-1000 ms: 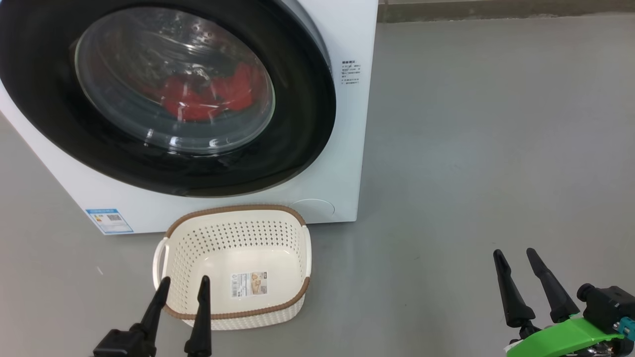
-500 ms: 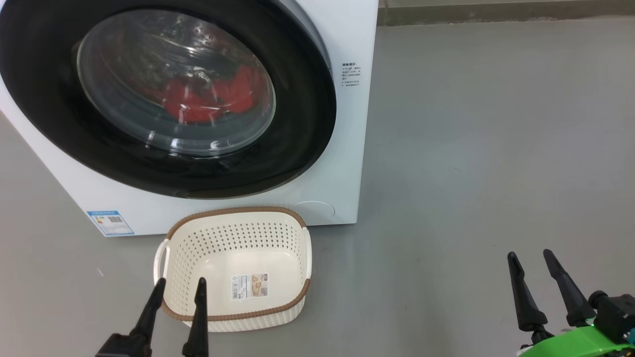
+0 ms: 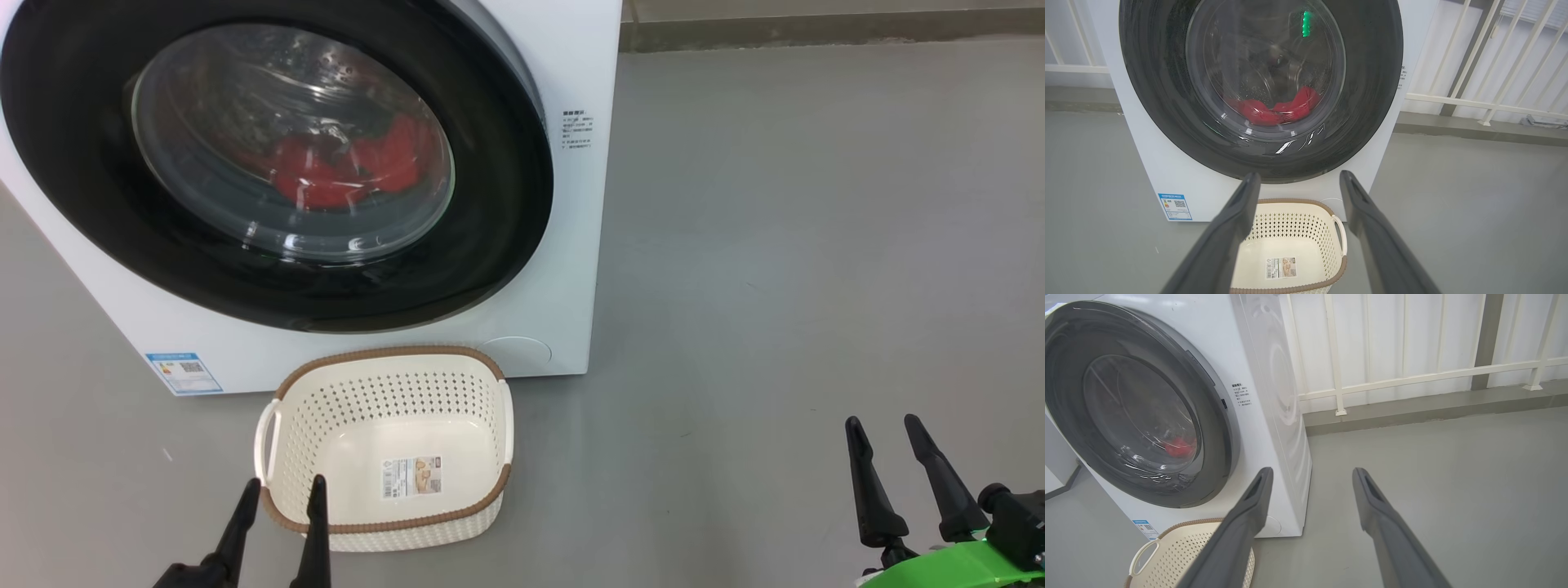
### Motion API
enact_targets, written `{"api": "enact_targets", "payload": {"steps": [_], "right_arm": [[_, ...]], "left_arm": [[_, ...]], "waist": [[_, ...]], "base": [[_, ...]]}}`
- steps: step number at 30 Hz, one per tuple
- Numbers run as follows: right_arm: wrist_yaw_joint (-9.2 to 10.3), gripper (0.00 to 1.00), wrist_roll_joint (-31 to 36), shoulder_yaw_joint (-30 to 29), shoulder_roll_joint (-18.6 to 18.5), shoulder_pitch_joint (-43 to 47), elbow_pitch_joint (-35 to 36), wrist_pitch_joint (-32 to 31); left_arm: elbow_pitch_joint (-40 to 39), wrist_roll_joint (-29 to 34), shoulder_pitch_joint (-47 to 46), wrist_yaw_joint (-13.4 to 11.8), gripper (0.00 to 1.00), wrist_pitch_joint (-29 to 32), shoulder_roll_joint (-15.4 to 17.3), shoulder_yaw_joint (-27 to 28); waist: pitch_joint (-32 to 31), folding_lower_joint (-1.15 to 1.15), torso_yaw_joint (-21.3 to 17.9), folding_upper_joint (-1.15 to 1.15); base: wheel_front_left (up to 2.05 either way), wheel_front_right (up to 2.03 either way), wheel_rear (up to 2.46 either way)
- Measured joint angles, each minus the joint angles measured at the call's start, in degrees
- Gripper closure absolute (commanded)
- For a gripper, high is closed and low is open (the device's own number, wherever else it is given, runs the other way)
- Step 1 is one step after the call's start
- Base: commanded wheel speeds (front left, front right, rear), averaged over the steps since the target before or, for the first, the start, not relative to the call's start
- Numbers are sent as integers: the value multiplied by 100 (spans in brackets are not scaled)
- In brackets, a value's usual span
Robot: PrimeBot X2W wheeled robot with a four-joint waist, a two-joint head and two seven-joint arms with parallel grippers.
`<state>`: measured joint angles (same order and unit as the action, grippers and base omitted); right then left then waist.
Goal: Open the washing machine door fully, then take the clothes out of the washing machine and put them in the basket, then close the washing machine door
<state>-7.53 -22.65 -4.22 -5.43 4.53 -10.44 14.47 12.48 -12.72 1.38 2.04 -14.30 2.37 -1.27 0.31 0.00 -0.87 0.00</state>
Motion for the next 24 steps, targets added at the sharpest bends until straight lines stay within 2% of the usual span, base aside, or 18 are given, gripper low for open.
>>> {"api": "enact_targets", "payload": {"steps": [15,16,17,18,19,24], "right_arm": [[0,0,-8,-18,0,55,-5,0],[0,7,-8,-12,-2,69,-5,0],[0,43,-8,-5,-3,78,-7,0],[0,68,-10,15,-8,81,-8,0],[0,100,-24,42,-9,80,-9,0],[0,100,-160,187,-68,-17,-40,2]], "left_arm": [[-36,4,1,-2,0,0,0,-52],[-40,4,1,-3,0,0,0,-57],[-43,4,1,-5,0,0,0,-64],[-51,4,0,-5,0,0,1,-74],[-58,4,0,-7,0,0,1,-89],[-87,4,-1,-27,0,0,1,-174]], "waist": [[-9,0,-10,0],[-5,0,-9,0],[-1,0,-8,0],[3,0,-7,0],[7,0,-7,0],[29,0,3,0]], "base": [[0,0,0],[0,0,0],[0,0,0],[0,0,0],[0,0,0],[0,0,0]]}}
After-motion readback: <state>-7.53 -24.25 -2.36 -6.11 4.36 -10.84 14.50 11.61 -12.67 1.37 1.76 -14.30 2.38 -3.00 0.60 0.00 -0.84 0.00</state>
